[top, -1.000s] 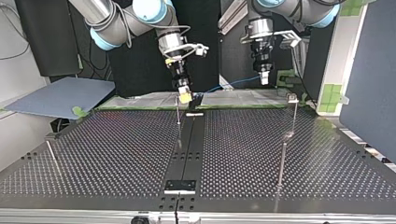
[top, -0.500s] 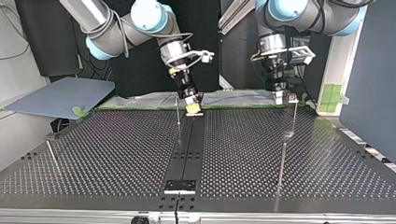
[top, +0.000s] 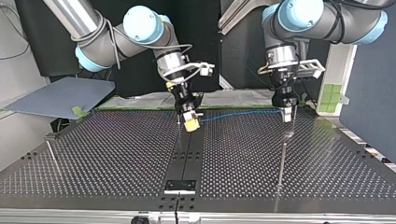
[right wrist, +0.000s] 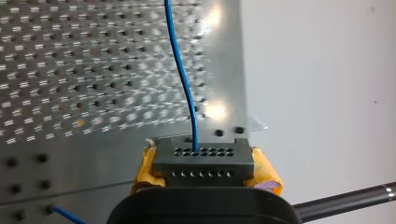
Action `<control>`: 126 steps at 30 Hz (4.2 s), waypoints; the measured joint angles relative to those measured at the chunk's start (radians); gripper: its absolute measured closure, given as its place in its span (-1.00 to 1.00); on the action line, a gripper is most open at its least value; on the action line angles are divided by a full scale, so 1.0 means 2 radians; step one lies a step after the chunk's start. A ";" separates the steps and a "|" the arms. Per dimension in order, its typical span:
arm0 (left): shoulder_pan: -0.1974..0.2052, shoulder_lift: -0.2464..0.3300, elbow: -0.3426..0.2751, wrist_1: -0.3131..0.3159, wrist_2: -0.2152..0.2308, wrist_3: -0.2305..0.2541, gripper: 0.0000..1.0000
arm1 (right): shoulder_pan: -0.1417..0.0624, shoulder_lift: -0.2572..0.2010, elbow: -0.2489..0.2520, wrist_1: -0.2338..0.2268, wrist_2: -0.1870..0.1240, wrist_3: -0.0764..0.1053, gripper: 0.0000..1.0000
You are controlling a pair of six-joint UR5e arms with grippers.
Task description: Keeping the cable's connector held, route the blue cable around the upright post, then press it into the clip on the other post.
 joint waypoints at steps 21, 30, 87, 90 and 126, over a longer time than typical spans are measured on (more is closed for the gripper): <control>0.051 -0.012 0.094 -0.034 0.052 -0.049 1.00 | -0.006 0.019 -0.082 0.004 -0.041 0.032 1.00; 0.086 -0.030 0.129 -0.045 0.086 -0.068 1.00 | -0.005 0.043 -0.121 0.008 -0.048 0.039 1.00; 0.121 -0.182 0.182 -0.042 0.172 -0.123 1.00 | -0.020 0.178 -0.138 0.020 -0.043 0.024 1.00; 0.117 -0.187 0.182 -0.043 0.173 -0.123 1.00 | -0.020 0.183 -0.137 0.020 -0.044 0.024 1.00; 0.104 -0.190 0.182 -0.063 0.185 -0.143 -0.29 | -0.034 0.248 -0.089 0.019 -0.033 0.012 1.00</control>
